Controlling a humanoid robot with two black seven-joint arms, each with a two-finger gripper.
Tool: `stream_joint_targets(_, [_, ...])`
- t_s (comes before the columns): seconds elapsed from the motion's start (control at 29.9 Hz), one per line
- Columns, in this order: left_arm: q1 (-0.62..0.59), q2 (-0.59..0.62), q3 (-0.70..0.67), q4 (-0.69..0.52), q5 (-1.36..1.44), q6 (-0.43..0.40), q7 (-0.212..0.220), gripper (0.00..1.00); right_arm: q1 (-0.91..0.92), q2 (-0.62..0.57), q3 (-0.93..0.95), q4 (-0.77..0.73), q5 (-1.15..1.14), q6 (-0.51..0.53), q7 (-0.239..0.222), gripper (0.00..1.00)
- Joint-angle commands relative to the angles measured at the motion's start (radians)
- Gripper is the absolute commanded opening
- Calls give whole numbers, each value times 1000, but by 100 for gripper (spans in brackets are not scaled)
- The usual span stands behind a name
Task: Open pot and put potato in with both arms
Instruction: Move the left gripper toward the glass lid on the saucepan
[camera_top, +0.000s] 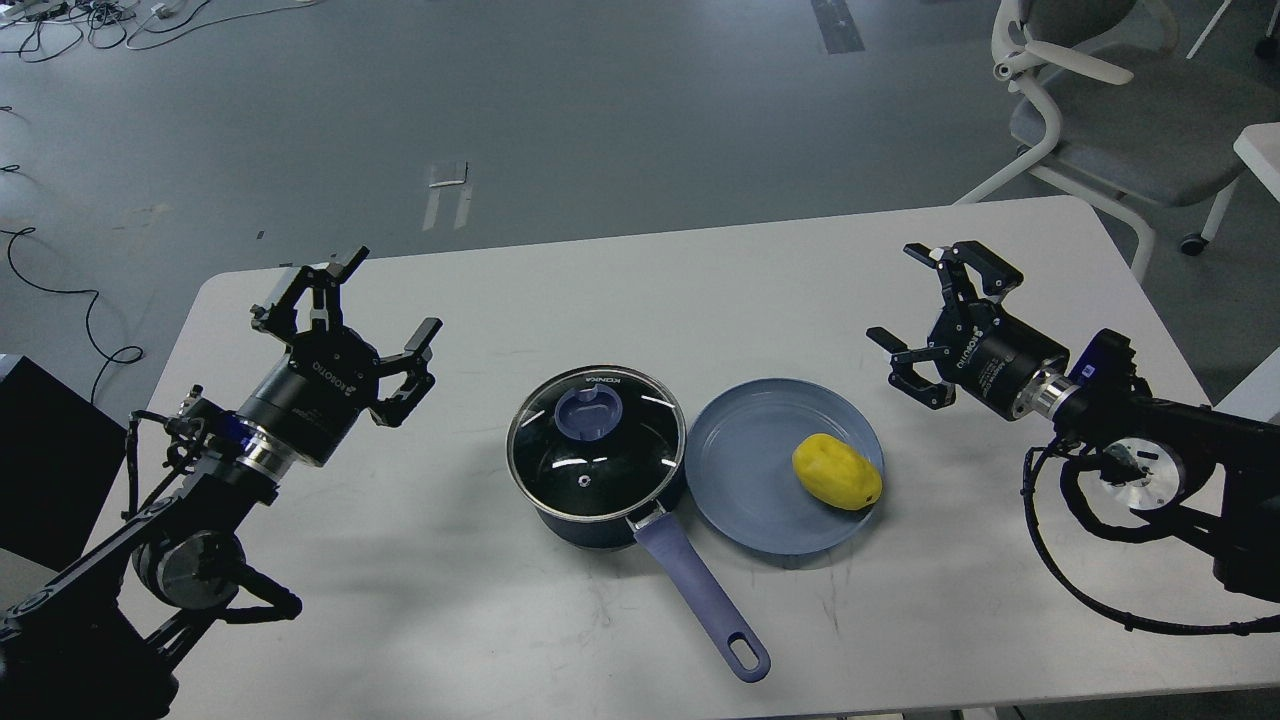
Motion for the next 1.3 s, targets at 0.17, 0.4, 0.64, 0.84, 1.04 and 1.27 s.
stream_joint_targets(0.17, [1, -11, 6, 0, 5, 0, 6, 98, -24, -15, 3, 0, 2, 21, 0, 100])
stream_joint_targets(0.4, [-5, 17, 5, 8, 5, -28, 2, 98, -21, -15, 0, 0, -2, 21, 0, 100])
stream_joint_targets(0.64, [-65, 83, -26, 20, 7, -26, -29, 98, -19, -16, 2, 0, -2, 21, 0, 100])
stream_joint_targets(0.84, [-132, 182, -33, -138, 203, -28, -36, 98, -21, -18, 2, 0, -3, 21, 0, 100])
stream_joint_targets(1.04, [-151, 245, -55, -345, 748, -19, -36, 98, -19, -18, 0, 0, -8, 21, 0, 100])
stream_joint_targets(1.27, [-192, 236, -64, -448, 1325, 38, -36, 98, -21, -18, 0, -1, -12, 21, 0, 100])
